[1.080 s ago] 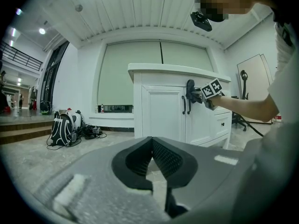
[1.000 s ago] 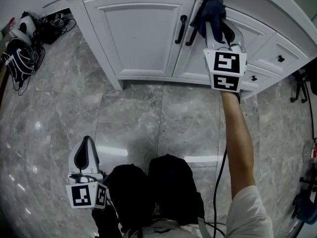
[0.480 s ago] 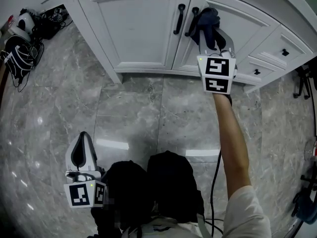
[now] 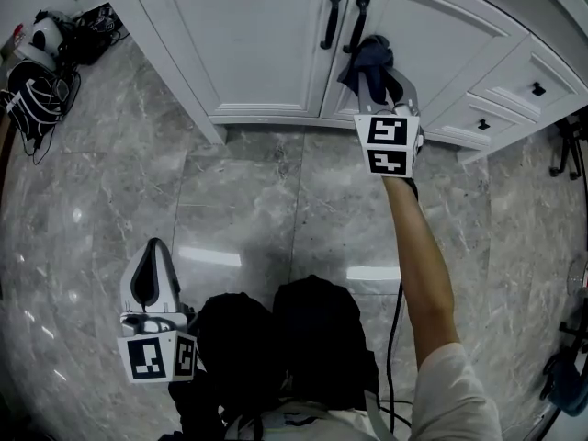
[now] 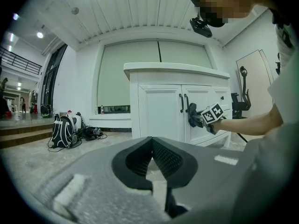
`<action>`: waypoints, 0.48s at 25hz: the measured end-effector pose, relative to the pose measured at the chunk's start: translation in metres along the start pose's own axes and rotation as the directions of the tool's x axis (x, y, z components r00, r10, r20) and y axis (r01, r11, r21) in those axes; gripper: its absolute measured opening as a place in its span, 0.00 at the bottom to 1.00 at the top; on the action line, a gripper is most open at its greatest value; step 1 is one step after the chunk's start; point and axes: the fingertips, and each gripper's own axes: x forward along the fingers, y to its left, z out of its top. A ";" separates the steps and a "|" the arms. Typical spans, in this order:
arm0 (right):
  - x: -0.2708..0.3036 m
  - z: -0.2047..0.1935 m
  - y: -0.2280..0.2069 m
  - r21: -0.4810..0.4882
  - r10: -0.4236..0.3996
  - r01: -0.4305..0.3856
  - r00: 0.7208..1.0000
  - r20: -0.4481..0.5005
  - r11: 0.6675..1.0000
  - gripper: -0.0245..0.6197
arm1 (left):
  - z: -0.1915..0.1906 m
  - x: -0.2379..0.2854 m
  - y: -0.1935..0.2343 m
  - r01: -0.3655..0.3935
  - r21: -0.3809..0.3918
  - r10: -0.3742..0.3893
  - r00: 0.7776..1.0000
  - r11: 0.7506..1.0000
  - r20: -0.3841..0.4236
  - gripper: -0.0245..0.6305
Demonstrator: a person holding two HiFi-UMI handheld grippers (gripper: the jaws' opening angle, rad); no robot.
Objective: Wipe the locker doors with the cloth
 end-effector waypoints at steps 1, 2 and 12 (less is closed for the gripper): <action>0.001 -0.009 0.004 0.003 0.006 -0.006 1.000 -0.013 1.000 0.17 | -0.001 0.000 -0.001 0.001 0.000 -0.001 1.000 1.000 -0.002 0.04; 0.003 -0.018 0.008 0.005 0.012 -0.012 1.000 -0.028 1.000 0.17 | -0.001 0.001 -0.001 0.001 0.000 -0.001 1.000 1.000 -0.004 0.04; 0.014 -0.093 0.044 0.020 0.092 -0.090 0.986 -0.140 0.996 0.17 | -0.003 0.006 -0.005 -0.004 -0.025 0.003 1.000 1.000 -0.004 0.04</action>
